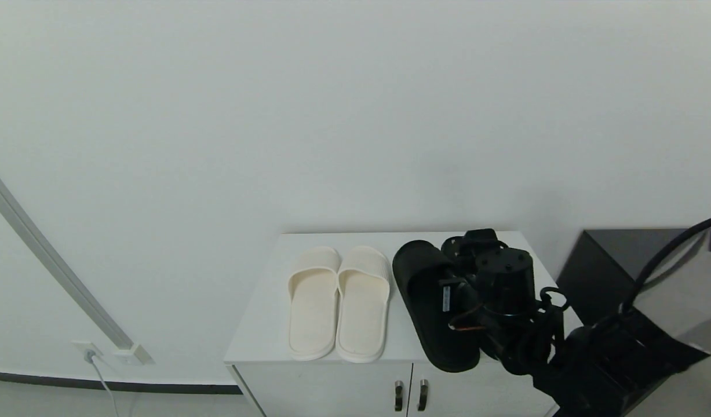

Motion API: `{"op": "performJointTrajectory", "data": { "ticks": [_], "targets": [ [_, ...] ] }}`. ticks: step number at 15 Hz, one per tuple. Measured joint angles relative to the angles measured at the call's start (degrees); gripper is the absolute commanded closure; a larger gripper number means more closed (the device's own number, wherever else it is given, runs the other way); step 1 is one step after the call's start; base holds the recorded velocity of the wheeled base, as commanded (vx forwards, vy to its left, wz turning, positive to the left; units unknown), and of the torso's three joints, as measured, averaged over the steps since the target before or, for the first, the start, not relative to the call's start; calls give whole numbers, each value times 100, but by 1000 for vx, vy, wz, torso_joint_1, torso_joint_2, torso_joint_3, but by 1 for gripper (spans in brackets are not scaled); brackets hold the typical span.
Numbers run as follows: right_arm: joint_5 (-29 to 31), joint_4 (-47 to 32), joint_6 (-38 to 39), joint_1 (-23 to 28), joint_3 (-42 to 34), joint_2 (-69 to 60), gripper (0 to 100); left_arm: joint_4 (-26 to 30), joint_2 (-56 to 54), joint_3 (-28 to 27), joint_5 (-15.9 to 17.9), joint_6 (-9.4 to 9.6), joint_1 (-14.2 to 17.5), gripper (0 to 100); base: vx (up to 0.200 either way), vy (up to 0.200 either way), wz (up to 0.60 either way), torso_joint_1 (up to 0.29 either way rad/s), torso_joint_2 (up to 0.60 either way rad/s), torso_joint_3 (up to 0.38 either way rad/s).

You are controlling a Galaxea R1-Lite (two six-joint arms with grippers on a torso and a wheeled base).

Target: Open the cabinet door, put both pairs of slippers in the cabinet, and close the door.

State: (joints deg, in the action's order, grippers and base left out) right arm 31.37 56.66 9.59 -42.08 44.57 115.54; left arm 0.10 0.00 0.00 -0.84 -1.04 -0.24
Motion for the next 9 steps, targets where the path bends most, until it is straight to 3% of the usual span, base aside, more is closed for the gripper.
{"op": "performJointTrajectory", "data": {
  "ticks": [6,9],
  "targets": [
    [-1730,-124,-13,-234,-1064,-1464,100,0,0,0,-5,2,0,100,0,0,0,0,0,0],
    [-2275,-718,-10,-336,-1257,-2089,100,0,0,0,-2,6,0,100,0,0,0,0,0,0]
  ]
}}
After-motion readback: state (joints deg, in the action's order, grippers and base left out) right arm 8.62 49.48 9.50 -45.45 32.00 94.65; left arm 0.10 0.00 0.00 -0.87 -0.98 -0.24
